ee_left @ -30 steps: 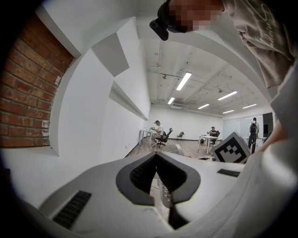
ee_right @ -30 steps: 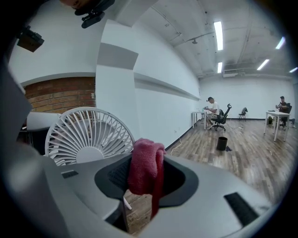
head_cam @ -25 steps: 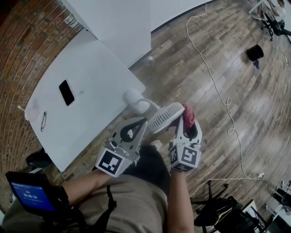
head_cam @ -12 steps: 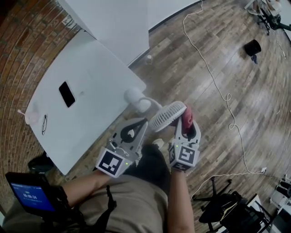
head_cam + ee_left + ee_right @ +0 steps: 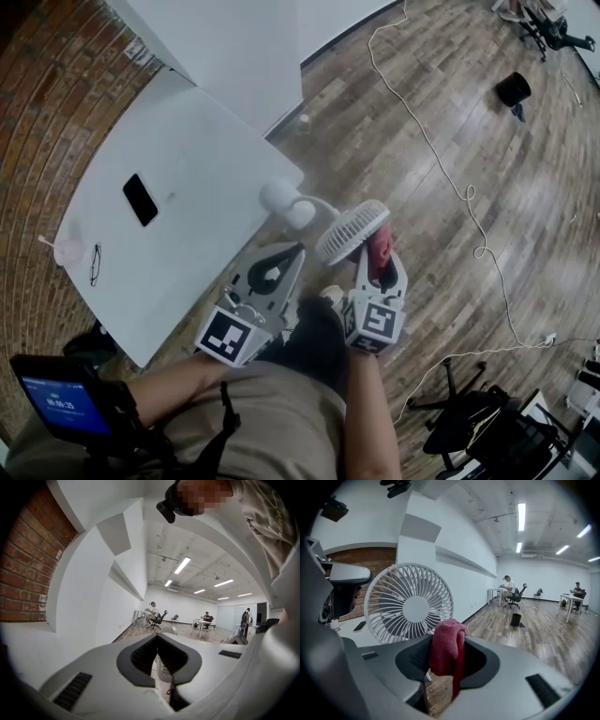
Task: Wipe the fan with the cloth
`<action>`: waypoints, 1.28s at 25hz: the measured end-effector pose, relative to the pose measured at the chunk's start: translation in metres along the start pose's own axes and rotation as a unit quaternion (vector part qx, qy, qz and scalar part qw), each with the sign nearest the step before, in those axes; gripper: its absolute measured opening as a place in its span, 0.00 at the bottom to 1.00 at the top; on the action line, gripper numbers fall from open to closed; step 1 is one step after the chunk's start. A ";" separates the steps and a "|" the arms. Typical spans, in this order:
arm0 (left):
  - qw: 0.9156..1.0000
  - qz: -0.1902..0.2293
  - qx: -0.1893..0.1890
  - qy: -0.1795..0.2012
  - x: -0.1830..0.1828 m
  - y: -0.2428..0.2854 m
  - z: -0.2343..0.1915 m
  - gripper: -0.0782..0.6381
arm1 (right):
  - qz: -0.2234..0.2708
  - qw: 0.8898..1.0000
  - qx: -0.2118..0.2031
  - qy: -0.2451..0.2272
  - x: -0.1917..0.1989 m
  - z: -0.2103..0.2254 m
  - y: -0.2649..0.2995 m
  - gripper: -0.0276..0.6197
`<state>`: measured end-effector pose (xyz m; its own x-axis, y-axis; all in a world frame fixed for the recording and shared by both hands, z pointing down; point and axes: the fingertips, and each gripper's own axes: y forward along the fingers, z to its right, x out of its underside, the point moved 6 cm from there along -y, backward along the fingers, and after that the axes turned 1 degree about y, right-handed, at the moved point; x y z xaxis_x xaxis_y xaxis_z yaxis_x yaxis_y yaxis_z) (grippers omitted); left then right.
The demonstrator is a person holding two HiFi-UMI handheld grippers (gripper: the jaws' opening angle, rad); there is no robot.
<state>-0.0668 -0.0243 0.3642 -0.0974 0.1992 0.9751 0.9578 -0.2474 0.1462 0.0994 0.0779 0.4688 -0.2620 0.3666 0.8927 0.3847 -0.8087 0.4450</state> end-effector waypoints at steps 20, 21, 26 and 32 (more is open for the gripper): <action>1.000 0.001 0.027 0.000 0.001 -0.009 0.002 0.11 | -0.003 1.000 0.000 0.015 0.005 -0.020 -0.012 0.30; 1.000 0.002 0.028 0.001 0.001 -0.009 0.001 0.11 | -0.003 1.000 0.000 0.015 0.005 -0.021 -0.013 0.30; 0.999 -0.002 0.037 -0.002 0.003 -0.009 0.002 0.11 | 0.001 1.000 0.011 0.017 0.000 -0.027 -0.018 0.30; 0.998 -0.003 0.058 -0.005 0.004 -0.010 0.009 0.11 | 0.007 1.000 0.005 0.026 0.010 -0.036 -0.026 0.30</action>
<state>-0.0742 -0.0124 0.3650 -0.1012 0.2094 0.9726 0.9820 -0.1356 0.1314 0.0552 0.0863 0.4639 -0.3018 0.3302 0.8944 0.3982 -0.8087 0.4330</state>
